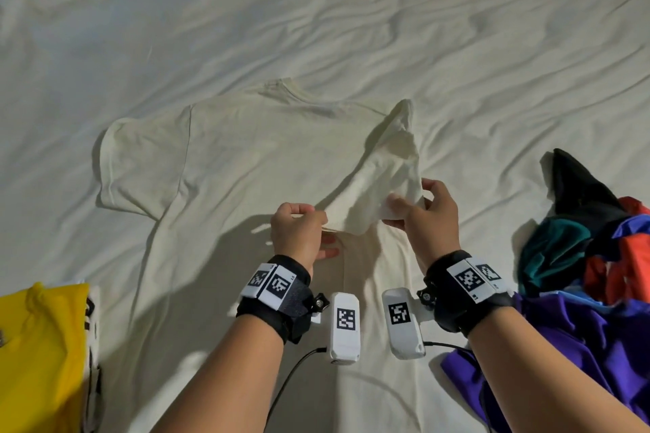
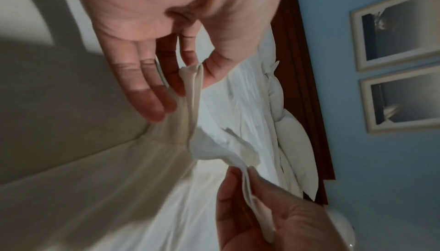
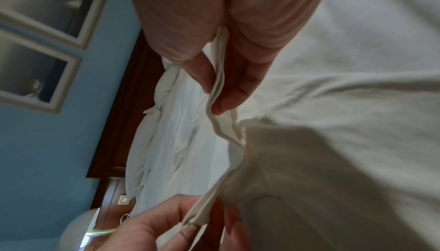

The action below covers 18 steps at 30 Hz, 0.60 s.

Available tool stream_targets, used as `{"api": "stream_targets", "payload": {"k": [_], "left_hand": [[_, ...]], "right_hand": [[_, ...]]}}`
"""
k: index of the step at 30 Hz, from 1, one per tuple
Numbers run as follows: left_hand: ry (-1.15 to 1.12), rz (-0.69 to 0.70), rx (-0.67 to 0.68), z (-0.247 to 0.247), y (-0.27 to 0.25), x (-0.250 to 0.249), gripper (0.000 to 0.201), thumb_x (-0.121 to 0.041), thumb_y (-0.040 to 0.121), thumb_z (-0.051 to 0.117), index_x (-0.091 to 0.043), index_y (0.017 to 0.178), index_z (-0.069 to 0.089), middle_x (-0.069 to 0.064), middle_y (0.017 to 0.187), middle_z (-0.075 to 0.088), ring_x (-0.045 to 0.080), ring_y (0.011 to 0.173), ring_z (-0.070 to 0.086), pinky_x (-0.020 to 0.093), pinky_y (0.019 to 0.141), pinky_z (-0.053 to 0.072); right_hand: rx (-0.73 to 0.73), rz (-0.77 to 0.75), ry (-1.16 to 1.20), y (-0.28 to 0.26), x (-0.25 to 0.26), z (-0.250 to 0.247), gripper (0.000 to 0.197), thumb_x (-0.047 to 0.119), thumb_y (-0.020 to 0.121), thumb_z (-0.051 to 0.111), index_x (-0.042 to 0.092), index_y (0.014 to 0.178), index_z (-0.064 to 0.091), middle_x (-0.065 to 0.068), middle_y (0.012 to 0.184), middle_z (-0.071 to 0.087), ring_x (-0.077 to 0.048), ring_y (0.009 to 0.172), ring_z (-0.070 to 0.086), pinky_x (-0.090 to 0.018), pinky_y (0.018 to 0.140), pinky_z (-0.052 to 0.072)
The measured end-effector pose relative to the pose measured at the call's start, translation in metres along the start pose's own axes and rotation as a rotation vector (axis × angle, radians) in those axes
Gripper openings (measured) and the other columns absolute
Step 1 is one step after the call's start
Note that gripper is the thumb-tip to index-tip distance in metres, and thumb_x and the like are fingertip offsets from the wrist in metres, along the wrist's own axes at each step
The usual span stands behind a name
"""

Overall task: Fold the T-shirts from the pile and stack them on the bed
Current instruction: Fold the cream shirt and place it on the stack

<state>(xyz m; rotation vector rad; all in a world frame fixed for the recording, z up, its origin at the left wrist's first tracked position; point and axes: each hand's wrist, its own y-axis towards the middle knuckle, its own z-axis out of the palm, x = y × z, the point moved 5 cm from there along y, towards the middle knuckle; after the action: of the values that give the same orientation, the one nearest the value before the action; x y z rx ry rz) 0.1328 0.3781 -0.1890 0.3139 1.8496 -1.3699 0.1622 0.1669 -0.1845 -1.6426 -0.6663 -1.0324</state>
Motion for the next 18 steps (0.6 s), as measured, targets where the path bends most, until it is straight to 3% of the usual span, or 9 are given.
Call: {"api": "stream_targets", "payload": {"k": [4,6,8,10,13,16,18], "left_hand": [[0.188,0.065,-0.068,-0.011,0.008,0.002,0.012,-0.005,0.087,0.058,-0.009,0.098,0.063,0.016,0.090,0.070,0.025,0.048,0.062,0.037,0.048,0.056],[0.348,0.147,-0.104,-0.015,0.012,0.002,0.011,-0.011,0.087,0.059,-0.018,0.088,0.067,0.012,0.089,0.071,0.027,0.050,0.065,0.042,0.047,0.059],[0.445,0.209,-0.118,-0.017,0.015,0.002,0.018,-0.013,0.086,0.056,-0.025,0.081,0.068,0.005,0.085,0.072,0.030,0.060,0.069,0.048,0.053,0.061],[0.517,0.235,-0.137,-0.019,0.017,0.001,0.021,-0.013,0.085,0.054,-0.028,0.078,0.067,0.001,0.085,0.072,0.031,0.070,0.070,0.048,0.064,0.062],[0.749,0.306,-0.157,-0.017,0.017,-0.003,0.016,-0.019,0.093,0.051,-0.027,0.089,0.064,0.000,0.099,0.066,0.027,0.089,0.062,0.038,0.078,0.052],[0.995,0.471,-0.121,-0.002,0.010,-0.009,0.016,-0.035,0.099,0.048,-0.027,0.101,0.061,0.000,0.110,0.049,0.025,0.104,0.047,0.041,0.089,0.044],[1.085,0.515,-0.092,0.006,0.011,-0.008,0.017,-0.039,0.099,0.048,-0.026,0.095,0.059,0.001,0.111,0.049,0.027,0.108,0.046,0.043,0.094,0.042]], "right_hand": [[0.006,0.082,-0.161,0.002,-0.027,-0.004,0.043,0.011,0.085,0.077,0.016,0.120,0.052,-0.008,0.101,0.072,-0.024,0.087,0.073,-0.045,0.080,0.062],[-0.008,0.095,-0.242,0.005,-0.037,-0.009,0.042,0.020,0.083,0.079,0.022,0.117,0.054,-0.003,0.101,0.072,-0.021,0.088,0.073,-0.045,0.083,0.061],[-0.027,0.086,-0.235,0.008,-0.041,-0.012,0.034,0.025,0.087,0.076,0.022,0.115,0.057,-0.002,0.099,0.073,-0.021,0.089,0.073,-0.048,0.084,0.061],[-0.030,0.079,-0.234,0.010,-0.042,-0.013,0.026,0.026,0.089,0.073,0.023,0.112,0.061,-0.003,0.096,0.075,-0.023,0.089,0.073,-0.051,0.084,0.060],[0.001,0.056,-0.243,0.011,-0.041,-0.012,0.017,0.027,0.090,0.070,0.025,0.106,0.065,-0.002,0.089,0.076,-0.025,0.087,0.073,-0.052,0.083,0.060],[-0.002,0.041,-0.294,0.015,-0.039,-0.013,0.023,0.037,0.083,0.071,0.026,0.102,0.066,-0.001,0.089,0.076,-0.023,0.086,0.073,-0.052,0.084,0.060],[-0.019,0.042,-0.334,0.017,-0.038,-0.016,0.017,0.035,0.087,0.074,0.025,0.098,0.066,-0.002,0.089,0.075,-0.022,0.086,0.072,-0.050,0.084,0.060]]}}
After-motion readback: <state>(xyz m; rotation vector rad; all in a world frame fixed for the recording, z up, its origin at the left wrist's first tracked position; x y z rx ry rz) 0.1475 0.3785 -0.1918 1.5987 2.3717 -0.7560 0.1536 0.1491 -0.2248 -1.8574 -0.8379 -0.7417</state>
